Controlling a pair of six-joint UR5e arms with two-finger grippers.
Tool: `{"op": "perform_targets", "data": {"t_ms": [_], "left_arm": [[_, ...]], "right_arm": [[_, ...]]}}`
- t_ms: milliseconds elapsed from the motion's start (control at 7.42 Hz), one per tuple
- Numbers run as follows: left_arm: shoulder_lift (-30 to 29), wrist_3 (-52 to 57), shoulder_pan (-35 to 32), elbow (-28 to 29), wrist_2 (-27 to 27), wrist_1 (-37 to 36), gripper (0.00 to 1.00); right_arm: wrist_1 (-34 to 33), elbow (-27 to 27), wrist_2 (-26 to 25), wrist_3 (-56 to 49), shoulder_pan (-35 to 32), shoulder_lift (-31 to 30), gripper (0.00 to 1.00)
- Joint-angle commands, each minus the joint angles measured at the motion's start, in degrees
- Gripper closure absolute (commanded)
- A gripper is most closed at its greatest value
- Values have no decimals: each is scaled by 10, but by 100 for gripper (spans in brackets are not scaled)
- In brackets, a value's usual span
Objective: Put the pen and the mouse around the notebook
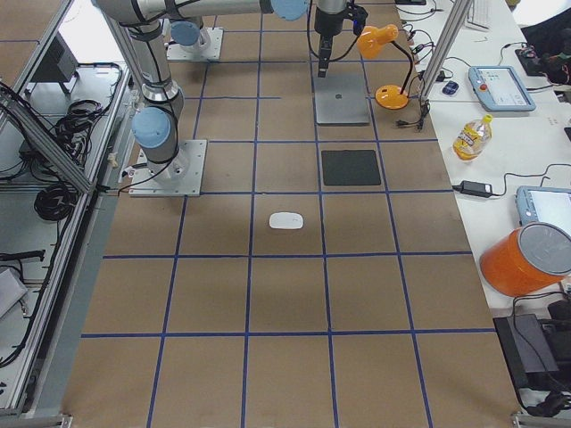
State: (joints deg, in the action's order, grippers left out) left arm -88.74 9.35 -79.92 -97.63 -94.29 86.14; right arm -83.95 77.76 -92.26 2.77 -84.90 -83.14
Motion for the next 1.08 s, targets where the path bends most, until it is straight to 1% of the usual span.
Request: {"op": "perform_targets", "data": {"t_ms": [0, 135, 270, 404, 539, 674, 809, 944], "left_arm": [[-28, 66, 166, -53, -5, -85, 0], [-51, 93, 230, -89, -4, -141, 0], [-85, 173, 264, -124, -5, -258, 0], [-123, 262, 289, -162, -4, -350, 0], [-151, 309, 324, -172, -3, -405, 0], [-178, 349, 368, -179, 3, -430, 0], [-199, 356, 403, -178, 24, -434, 0], [-214, 360, 407, -180, 27, -436, 0]], "right_arm": [[-14, -6, -5, -110, 99, 23, 0], [-15, 2, -19, -203, 148, 34, 0], [-18, 8, -33, -231, 192, 57, 0], [-20, 33, -34, -233, 215, 68, 0], [-69, 88, -34, -236, 248, 71, 0], [-161, 168, -36, -277, 274, 75, 0], [-283, 257, -36, -307, 297, 78, 0], [-372, 326, -32, -341, 309, 81, 0]]}}
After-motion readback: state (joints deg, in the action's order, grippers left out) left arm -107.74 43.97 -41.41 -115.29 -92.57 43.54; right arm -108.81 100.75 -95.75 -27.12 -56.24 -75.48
